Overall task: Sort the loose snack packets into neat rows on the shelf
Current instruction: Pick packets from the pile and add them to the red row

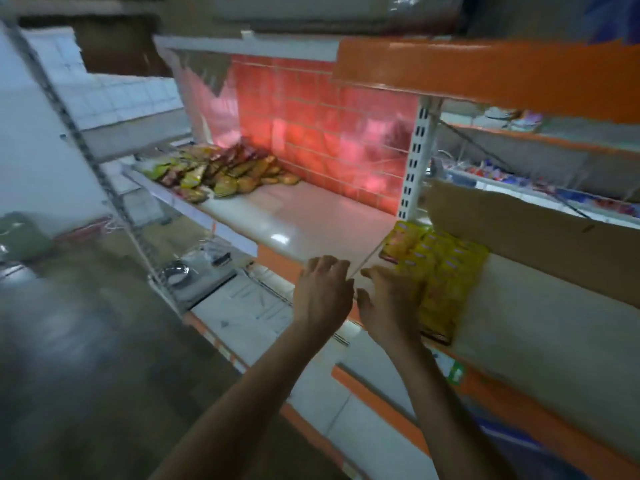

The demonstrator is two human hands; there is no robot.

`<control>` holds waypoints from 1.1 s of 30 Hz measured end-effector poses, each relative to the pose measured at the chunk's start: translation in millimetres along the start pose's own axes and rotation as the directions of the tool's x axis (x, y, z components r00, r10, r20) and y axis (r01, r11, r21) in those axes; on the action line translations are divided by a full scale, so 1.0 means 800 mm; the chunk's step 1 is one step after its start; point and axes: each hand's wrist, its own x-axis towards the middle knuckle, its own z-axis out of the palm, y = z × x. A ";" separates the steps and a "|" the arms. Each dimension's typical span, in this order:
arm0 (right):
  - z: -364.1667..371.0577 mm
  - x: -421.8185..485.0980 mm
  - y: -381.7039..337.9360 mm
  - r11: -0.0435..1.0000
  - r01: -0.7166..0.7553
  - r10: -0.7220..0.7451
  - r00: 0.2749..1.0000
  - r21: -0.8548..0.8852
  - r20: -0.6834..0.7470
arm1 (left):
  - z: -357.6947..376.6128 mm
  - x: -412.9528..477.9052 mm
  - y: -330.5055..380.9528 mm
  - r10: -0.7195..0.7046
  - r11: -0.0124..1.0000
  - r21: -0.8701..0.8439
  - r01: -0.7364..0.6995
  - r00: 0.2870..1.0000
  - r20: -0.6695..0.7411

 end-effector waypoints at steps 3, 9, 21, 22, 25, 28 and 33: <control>0.045 0.024 -0.037 1.000 0.019 -0.019 0.999 0.009 0.045 | -0.008 0.017 -0.059 -0.050 0.999 0.008 0.050 0.999 -0.005; 0.123 0.101 -0.082 0.999 0.034 -0.036 0.995 0.023 0.093 | -0.006 0.075 -0.162 -0.151 0.988 0.029 0.151 0.989 -0.007; 0.259 0.292 -0.144 0.999 0.022 -0.031 0.966 0.038 0.255 | -0.001 0.226 -0.347 -0.300 0.951 0.078 0.299 0.954 0.003; 0.269 0.304 -0.147 0.999 0.010 -0.018 0.962 0.031 0.272 | -0.001 0.239 -0.361 -0.297 0.952 0.080 0.296 0.955 -0.005; 0.301 0.346 -0.158 0.998 -0.053 0.038 0.955 0.042 0.294 | 0.000 0.285 -0.404 -0.289 0.955 0.053 0.291 0.957 -0.037; 0.333 0.391 -0.175 0.989 -0.124 0.102 0.967 0.080 0.233 | 0.001 0.335 -0.441 -0.241 0.969 0.045 0.241 0.970 0.002; 0.381 0.467 -0.201 0.914 -0.316 0.304 0.949 0.254 0.088 | 0.019 0.416 -0.496 -0.144 0.990 -0.006 0.144 0.988 0.052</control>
